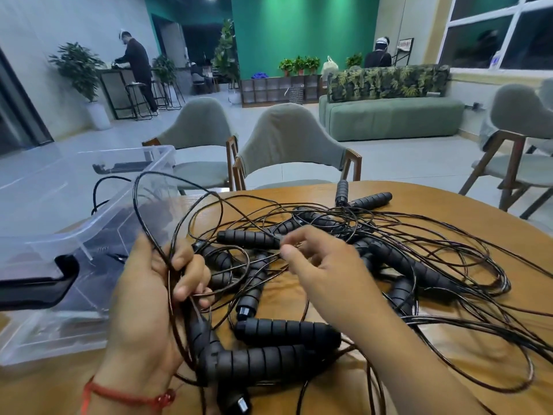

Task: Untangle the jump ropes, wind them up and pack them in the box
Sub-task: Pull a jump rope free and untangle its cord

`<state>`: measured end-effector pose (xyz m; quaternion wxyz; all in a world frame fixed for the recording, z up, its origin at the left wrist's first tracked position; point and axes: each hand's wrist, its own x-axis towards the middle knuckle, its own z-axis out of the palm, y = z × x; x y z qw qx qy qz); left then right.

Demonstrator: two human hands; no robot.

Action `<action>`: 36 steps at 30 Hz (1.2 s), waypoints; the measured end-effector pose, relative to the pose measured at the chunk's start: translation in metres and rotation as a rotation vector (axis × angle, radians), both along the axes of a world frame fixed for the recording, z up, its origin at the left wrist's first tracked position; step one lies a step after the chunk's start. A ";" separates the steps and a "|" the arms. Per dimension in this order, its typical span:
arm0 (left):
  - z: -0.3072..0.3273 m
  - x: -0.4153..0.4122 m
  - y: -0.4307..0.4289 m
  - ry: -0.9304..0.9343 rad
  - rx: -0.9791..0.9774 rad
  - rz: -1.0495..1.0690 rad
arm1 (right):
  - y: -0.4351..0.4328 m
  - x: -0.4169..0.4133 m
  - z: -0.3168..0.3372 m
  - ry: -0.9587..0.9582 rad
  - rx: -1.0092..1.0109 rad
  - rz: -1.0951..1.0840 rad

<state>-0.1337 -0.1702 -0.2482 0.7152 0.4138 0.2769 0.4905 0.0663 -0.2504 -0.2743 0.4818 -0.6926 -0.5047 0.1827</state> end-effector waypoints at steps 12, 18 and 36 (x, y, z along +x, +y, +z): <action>-0.005 -0.002 -0.002 0.153 0.180 0.069 | -0.007 0.061 -0.017 -0.544 -0.369 -0.392; -0.007 0.000 -0.002 0.183 0.208 0.060 | -0.003 0.058 -0.024 -0.692 -0.381 -0.387; -0.023 0.010 0.000 0.544 0.417 -0.164 | 0.005 -0.020 -0.016 -0.479 0.509 0.113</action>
